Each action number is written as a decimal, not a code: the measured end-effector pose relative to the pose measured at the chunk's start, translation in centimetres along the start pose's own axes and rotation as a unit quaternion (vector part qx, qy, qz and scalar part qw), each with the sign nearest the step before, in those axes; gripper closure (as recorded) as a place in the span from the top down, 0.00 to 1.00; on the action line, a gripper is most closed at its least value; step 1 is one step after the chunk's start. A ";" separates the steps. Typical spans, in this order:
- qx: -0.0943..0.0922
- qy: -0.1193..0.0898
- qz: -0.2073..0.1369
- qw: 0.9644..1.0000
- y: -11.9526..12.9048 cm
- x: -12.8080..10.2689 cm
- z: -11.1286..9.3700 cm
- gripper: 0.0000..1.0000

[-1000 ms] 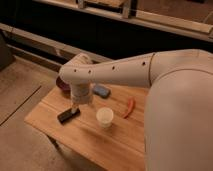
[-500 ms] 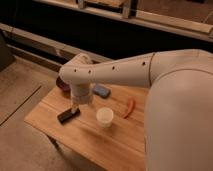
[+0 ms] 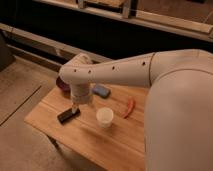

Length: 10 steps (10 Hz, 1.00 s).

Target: Push the ceramic bowl across the table

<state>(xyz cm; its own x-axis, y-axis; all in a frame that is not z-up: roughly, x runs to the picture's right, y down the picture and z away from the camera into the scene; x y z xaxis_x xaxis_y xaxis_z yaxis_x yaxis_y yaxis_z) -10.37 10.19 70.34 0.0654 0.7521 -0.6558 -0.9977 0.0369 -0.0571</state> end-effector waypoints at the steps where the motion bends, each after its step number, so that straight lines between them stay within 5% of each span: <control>1: 0.000 0.000 0.000 1.000 0.0 0.0 0.0 0.33; 4: 0.000 0.000 0.000 1.000 0.0 0.0 0.0 0.04; 6: 0.004 -0.009 0.000 1.000 -0.2 -0.3 -0.1 0.00; 10: 0.042 -0.081 0.012 0.996 -3.3 -2.5 -0.3 0.00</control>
<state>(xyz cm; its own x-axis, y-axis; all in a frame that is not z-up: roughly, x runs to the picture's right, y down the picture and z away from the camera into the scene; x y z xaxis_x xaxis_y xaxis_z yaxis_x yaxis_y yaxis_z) -7.22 8.00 71.92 0.0440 0.8497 -0.5254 -0.9974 0.0672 0.0250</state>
